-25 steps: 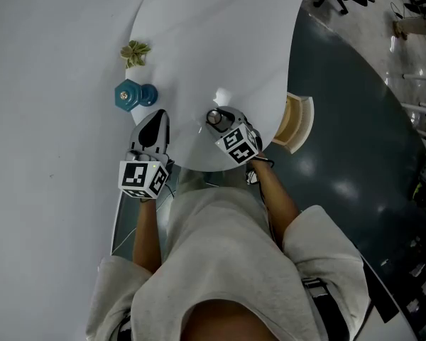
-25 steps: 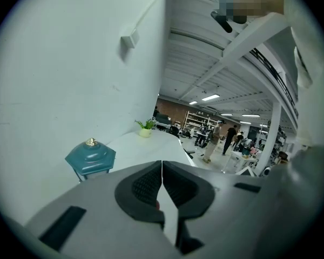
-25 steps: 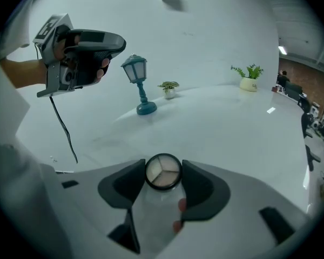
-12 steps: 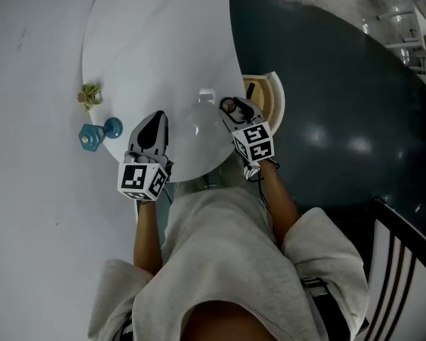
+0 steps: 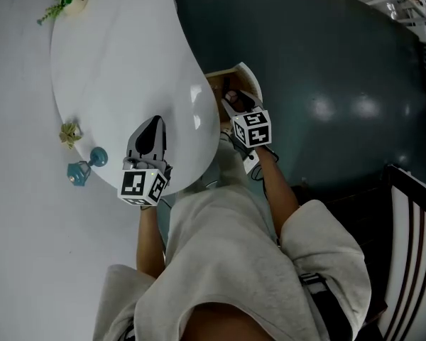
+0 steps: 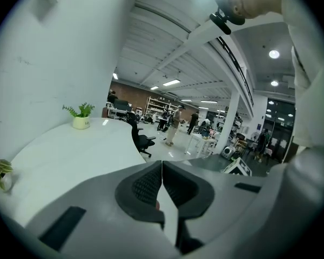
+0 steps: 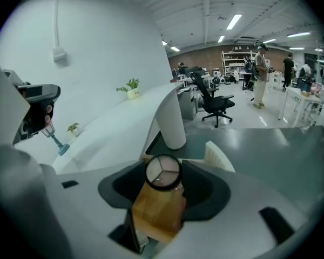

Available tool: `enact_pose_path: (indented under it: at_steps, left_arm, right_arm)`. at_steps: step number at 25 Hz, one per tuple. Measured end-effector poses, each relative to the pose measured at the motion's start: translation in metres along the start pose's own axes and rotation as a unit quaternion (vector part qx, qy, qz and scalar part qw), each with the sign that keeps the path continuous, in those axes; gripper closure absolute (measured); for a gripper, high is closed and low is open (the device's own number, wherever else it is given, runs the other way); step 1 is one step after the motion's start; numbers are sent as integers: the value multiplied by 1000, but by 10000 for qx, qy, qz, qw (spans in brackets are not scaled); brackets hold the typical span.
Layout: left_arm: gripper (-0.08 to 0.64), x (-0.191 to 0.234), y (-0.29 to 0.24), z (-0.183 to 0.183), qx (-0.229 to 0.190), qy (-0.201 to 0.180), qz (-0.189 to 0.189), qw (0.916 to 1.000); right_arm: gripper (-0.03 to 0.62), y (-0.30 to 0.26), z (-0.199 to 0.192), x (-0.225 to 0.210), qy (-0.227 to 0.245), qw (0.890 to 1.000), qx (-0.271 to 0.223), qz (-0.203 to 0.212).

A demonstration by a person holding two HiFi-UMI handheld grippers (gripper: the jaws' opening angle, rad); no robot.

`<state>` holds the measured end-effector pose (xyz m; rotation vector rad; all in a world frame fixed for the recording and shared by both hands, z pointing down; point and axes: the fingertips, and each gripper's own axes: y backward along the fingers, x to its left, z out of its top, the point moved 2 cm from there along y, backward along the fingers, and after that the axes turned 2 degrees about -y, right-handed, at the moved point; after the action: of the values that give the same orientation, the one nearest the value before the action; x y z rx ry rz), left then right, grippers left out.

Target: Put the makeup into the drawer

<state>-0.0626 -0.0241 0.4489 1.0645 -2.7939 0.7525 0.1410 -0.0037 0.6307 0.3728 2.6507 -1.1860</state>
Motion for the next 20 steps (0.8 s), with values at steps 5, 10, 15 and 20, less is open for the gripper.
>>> enact_pose_path:
  at_steps: [5, 10, 15, 20]
  left_arm:
    - [548, 5, -8, -2, 145, 33, 75, 9999]
    - [548, 14, -14, -8, 303, 104, 120, 9994]
    - [548, 21, -19, -17, 483, 189, 126, 9986]
    - [548, 26, -19, -22, 633, 127, 115, 9978]
  right_arm:
    - [382, -48, -23, -16, -122, 9986, 523, -4]
    - [382, -100, -42, -35, -460, 9944, 954, -17]
    - [382, -148, -62, -48, -514, 9896, 1347, -5]
    - [380, -177, -77, -52, -374, 9856, 1647, -19]
